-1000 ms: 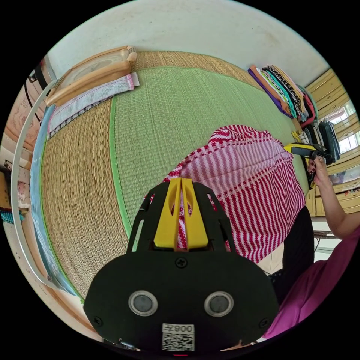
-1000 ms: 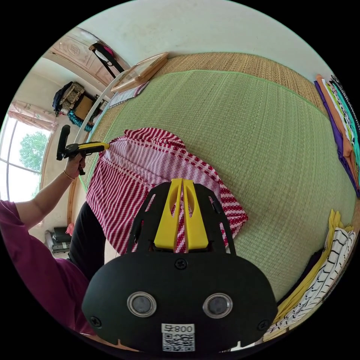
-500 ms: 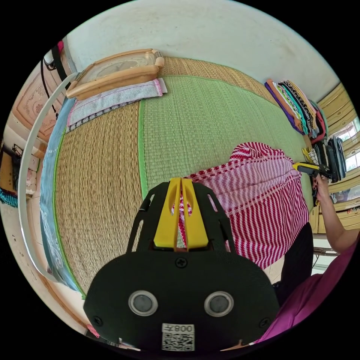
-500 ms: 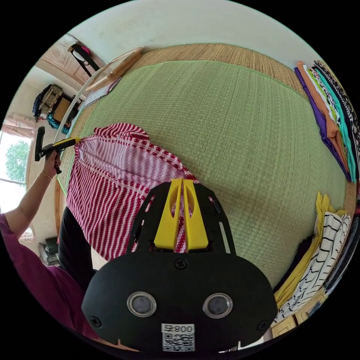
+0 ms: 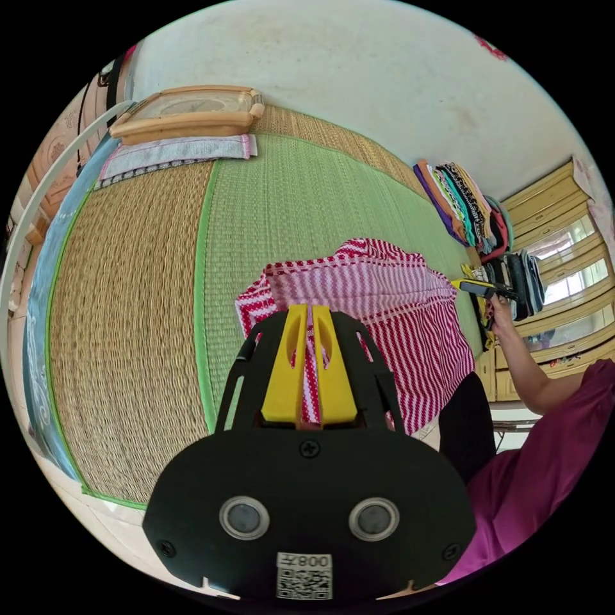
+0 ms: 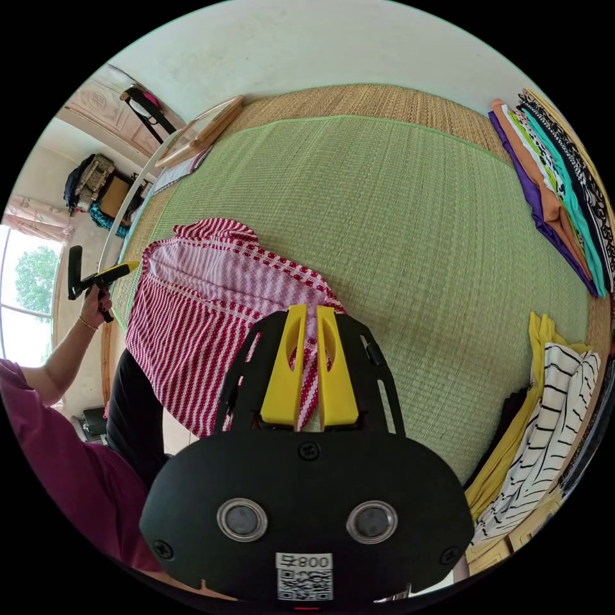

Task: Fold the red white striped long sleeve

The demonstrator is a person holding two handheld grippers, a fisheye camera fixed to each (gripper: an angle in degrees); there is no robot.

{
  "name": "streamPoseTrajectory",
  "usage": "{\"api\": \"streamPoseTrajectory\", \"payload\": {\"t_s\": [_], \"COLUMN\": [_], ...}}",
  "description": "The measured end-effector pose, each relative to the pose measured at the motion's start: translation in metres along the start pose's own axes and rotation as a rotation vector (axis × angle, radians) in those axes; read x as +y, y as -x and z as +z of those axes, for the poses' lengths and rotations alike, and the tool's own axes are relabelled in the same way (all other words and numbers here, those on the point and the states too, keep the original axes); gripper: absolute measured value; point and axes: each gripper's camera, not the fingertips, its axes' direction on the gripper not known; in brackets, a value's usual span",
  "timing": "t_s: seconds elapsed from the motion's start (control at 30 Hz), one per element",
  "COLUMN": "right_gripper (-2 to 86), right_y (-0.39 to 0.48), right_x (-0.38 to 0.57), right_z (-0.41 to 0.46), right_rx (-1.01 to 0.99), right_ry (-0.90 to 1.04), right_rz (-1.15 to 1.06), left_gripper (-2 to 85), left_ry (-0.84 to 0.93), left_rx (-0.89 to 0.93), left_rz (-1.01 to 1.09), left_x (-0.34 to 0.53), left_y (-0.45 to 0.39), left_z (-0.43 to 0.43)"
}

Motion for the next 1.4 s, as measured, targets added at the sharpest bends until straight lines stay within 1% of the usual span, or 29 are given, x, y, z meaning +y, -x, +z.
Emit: {"api": "streamPoseTrajectory", "payload": {"t_s": [0.17, 0.33, 0.47, 0.6, 0.9, 1.13, 1.2, 1.4], "right_gripper": [5.6, 6.0, 6.0, 6.1, 5.9, 1.5, 1.0, 0.5], "right_y": [0.007, -0.01, -0.024, -0.031, -0.049, -0.066, -0.073, -0.112], "right_x": [0.03, 0.052, 0.062, 0.065, 0.062, 0.064, 0.066, 0.069], "right_z": [0.009, 0.012, 0.02, 0.024, 0.042, 0.049, 0.045, 0.035], "right_rx": [0.007, -0.02, -0.025, -0.03, -0.04, -0.061, -0.087, -0.271], "right_ry": [0.013, -0.017, -0.028, -0.043, -0.045, -0.033, -0.047, -0.119], "right_rz": [0.014, 0.101, 0.161, 0.185, 0.217, 0.232, 0.24, 0.315], "left_gripper": [3.4, 5.3, 5.2, 2.9, 0.4, 0.3, 0.3, 0.3], "left_ry": [0.023, -0.028, -0.023, -0.025, -0.03, -0.065, -0.082, -0.132], "left_rx": [0.044, 0.071, 0.054, 0.021, 0.043, 0.091, 0.104, 0.142], "left_rz": [-0.083, -0.186, -0.19, -0.206, -0.212, -0.213, -0.211, -0.218], "left_x": [0.025, 0.04, 0.039, 0.037, 0.042, 0.045, 0.044, 0.032], "left_y": [0.02, 0.047, 0.056, 0.068, 0.085, 0.095, 0.097, 0.11], "left_z": [0.005, 0.0, 0.001, 0.0, -0.004, -0.017, -0.022, -0.033]}}
